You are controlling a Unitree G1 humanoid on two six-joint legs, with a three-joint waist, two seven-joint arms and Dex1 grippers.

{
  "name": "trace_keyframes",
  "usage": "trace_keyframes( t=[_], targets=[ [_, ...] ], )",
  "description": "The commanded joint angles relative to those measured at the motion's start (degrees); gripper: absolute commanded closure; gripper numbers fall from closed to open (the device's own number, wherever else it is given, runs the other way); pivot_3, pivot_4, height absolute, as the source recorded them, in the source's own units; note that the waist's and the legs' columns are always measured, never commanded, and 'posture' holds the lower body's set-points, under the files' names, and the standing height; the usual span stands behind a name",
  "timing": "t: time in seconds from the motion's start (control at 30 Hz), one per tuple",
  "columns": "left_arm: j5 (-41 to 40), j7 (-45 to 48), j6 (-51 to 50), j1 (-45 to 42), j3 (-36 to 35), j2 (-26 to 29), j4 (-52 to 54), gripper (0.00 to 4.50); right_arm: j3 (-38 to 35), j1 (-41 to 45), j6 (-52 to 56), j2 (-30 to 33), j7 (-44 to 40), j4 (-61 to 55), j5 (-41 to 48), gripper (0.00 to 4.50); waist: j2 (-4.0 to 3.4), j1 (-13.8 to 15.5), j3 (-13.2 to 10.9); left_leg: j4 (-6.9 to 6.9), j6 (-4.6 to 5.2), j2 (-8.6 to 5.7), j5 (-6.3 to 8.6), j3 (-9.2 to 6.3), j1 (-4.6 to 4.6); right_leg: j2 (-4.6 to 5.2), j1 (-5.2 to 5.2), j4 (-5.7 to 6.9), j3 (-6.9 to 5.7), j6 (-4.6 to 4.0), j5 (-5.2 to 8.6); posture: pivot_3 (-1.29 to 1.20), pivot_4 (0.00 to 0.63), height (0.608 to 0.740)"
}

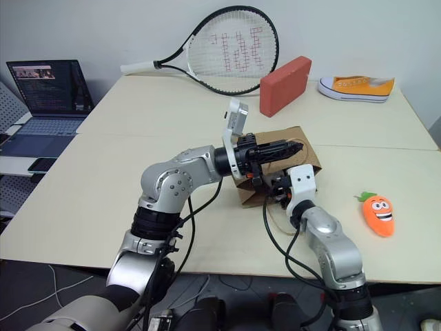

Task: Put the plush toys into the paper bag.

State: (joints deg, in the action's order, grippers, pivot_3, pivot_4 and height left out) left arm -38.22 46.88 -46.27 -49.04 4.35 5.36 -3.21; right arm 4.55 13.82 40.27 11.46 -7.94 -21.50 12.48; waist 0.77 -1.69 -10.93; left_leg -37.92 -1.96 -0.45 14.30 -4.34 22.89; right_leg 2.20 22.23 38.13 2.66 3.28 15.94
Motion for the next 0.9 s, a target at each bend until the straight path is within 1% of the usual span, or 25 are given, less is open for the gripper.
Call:
trace_keyframes(
  t=[0.03, 0.17, 0.27, 0.4, 0.43, 0.53, 0.6, 0.67, 0.73, 0.83, 0.9],
  targets=[
    [-0.84, -0.07, 0.27, -0.1, -0.25, -0.4, 1.73, 4.5, -1.62, -0.42, 0.93, 1.22, -1.28, -5.29, 0.88, 1.41, 0.0, 0.0, 0.0, 0.0, 0.0, 0.0, 0.0, 0.0, 0.0, 0.0, 0.0, 0.0, 0.0, 0.0, 0.0, 0.0, 0.15, 0.74],
    [-0.35, -0.16, 0.82, -0.02, 0.02, -0.66, 1.17, 4.5, -4.48, -0.94, 7.51, 4.9, -4.48, -11.93, 4.72, 0.04, 0.0, 0.01, 0.0, 0.0, 0.0, 0.0, 0.0, -0.02, 0.01, 0.0, 0.0, -0.01, 0.01, 0.0, 0.0, 0.0, 0.15, 0.74],
    [-0.09, -0.15, 1.14, -0.04, 0.15, -0.87, 0.85, 4.5, -7.92, -1.6, 13.18, 8.94, -7.34, -16.96, 8.9, 0.04, 0.0, 0.04, 0.0, 0.0, 0.0, 0.0, 0.0, -0.05, 0.01, 0.0, -0.02, -0.02, -0.02, 0.0, 0.0, 0.0, 0.15, 0.74],
    [0.25, -0.11, 1.56, 0.05, 0.44, -1.25, 0.55, 4.5, -14.05, -3.76, 20.52, 17.53, -14.3, -23.23, 16.43, 0.04, 0.0, 0.15, 0.0, 0.0, 0.01, -0.02, 0.0, -0.04, 0.03, 0.01, -0.03, -0.04, -0.03, 0.0, 0.0, 0.0, 0.15, 0.74],
    [0.39, -0.01, 1.78, 0.07, 0.52, -1.33, 0.34, 4.5, -16.27, -4.85, 21.58, 20.57, -16.96, -24.81, 18.75, 0.04, 0.0, 0.13, 0.0, 0.0, 0.01, -0.02, 0.01, -0.03, 0.03, 0.01, -0.04, -0.05, -0.05, 0.0, 0.0, 0.0, 0.15, 0.74],
    [0.82, 0.17, 2.39, 0.07, 0.76, -1.66, -0.17, 4.5, -22.78, -9.21, 22.46, 29.06, -25.21, -28.25, 24.71, 0.04, 0.0, 0.18, 0.0, -0.01, 0.02, -0.01, 0.01, 0.01, 0.05, 0.0, -0.06, -0.08, -0.09, 0.01, 0.01, 0.0, 0.15, 0.74],
    [0.91, 0.26, 2.67, 0.13, 0.79, -1.9, -0.36, 4.5, -29.28, -13.11, 21.26, 33.1, -30.21, -28.71, 27.81, 0.04, 0.02, 0.22, -0.01, 0.0, 0.02, -0.03, 0.01, 0.01, 0.05, 0.01, -0.08, -0.1, -0.1, 0.01, 0.01, 0.0, 0.15, 0.74],
    [0.86, 0.36, 3.01, 0.25, 0.88, -2.11, -0.48, 4.5, -35.28, -17.1, 18.55, 36.26, -33.53, -26.93, 26.95, 0.04, 0.02, 0.29, -0.01, 0.0, 0.02, -0.02, 0.01, 0.01, 0.05, 0.0, -0.11, -0.12, -0.12, 0.02, 0.01, 0.0, 0.15, 0.74],
    [0.79, 0.31, 3.26, 0.3, 0.9, -2.46, -0.55, 4.5, -39.23, -20.91, 15.66, 38.13, -35.39, -24.45, 24.83, 0.04, 0.05, 0.28, -0.03, -0.02, 0.02, -0.03, 0.01, 0.06, 0.03, 0.01, -0.13, -0.12, -0.07, 0.02, 0.01, 0.0, 0.15, 0.74],
    [0.69, 0.35, 3.61, 0.27, 0.9, -3.01, -0.61, 4.5, -42.42, -25.93, 10.5, 38.52, -35.49, -19.6, 19.9, 0.04, 0.06, 0.31, -0.03, -0.04, 0.02, -0.02, 0.01, 0.11, 0.0, 0.01, -0.15, -0.14, -0.03, 0.05, 0.03, 0.0, 0.15, 0.74],
    [0.7, 0.37, 3.88, 0.21, 0.95, -3.35, -0.57, 4.5, -43.04, -28.23, 7.65, 38.05, -34.39, -16.43, 16.76, 0.04, 0.06, 0.29, -0.03, -0.05, 0.02, -0.02, 0.01, 0.13, 0.0, 0.01, -0.15, -0.14, 0.0, 0.07, 0.04, 0.0, 0.15, 0.74]
  ],
)
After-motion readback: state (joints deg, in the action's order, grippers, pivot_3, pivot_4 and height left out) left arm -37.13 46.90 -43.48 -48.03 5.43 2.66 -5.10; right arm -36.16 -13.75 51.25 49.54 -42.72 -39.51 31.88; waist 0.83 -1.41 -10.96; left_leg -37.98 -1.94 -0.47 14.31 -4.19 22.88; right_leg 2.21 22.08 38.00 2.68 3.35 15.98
